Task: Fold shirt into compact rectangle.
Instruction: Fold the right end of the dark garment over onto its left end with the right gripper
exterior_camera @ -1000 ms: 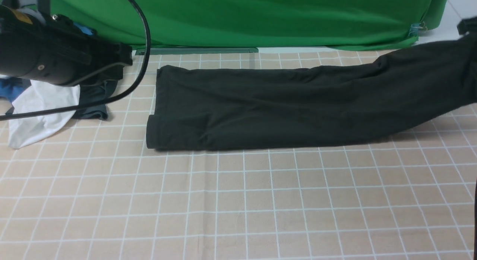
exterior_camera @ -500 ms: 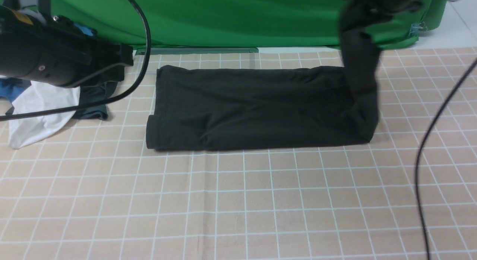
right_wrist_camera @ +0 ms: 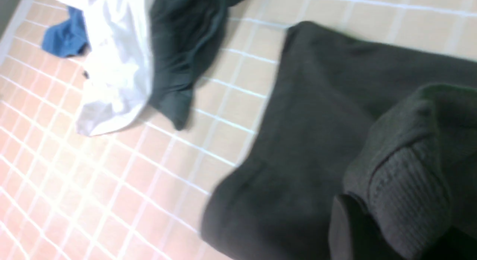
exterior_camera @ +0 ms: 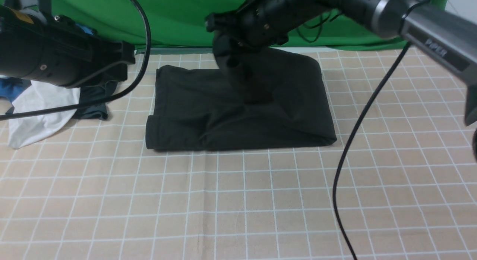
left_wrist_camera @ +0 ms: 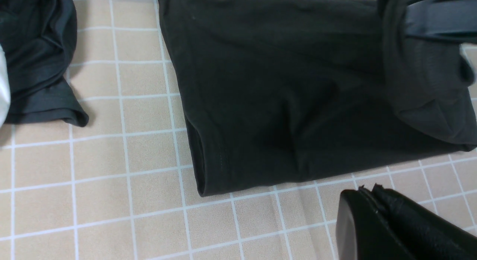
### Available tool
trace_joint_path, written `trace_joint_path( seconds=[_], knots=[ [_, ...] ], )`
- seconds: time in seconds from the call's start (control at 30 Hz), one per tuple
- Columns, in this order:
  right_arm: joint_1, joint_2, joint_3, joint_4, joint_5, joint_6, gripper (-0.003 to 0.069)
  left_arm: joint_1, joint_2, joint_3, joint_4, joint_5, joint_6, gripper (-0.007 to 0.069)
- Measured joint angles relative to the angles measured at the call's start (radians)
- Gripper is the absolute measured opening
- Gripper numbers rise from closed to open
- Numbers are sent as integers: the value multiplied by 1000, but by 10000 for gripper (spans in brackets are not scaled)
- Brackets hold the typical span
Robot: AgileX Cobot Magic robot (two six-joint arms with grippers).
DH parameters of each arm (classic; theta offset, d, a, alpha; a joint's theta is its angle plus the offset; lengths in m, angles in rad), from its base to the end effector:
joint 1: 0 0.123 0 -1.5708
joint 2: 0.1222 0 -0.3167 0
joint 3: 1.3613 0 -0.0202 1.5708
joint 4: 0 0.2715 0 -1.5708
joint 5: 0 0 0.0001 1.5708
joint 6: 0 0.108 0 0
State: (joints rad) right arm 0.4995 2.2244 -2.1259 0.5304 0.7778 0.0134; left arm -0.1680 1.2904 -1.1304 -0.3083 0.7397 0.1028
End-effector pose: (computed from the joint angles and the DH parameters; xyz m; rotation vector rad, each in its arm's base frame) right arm 0.4817 0.3065 0.2999 -0.3066 2.3709 0.8693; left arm 0.2889 -0.0714 0.3611 0.1481 2.3668 -0.3864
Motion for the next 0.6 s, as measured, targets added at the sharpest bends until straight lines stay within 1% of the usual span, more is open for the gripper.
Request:
trace_joint_path(
  seconds=[0.17,0.3,0.4,0.47,0.5,0.53,0.6],
  knots=[
    [37,42,0,38,-83,10,124,0,0,0,-1,0,0,19],
    [66,84,0,104,-179,11,124,0,0,0,-1,1,0,19],
    [79,103,0,120,-215,11,141,0,0,0,-1,1,0,19],
    [97,129,0,130,-243,11,210,0,0,0,-1,1,0,19],
    [97,129,0,130,-243,11,210,0,0,0,-1,1,0,19],
    [102,136,0,134,-249,11,282,0,0,0,-1,4,0,19],
    [106,139,0,142,-251,11,372,0,0,0,-1,14,0,19]
  ],
)
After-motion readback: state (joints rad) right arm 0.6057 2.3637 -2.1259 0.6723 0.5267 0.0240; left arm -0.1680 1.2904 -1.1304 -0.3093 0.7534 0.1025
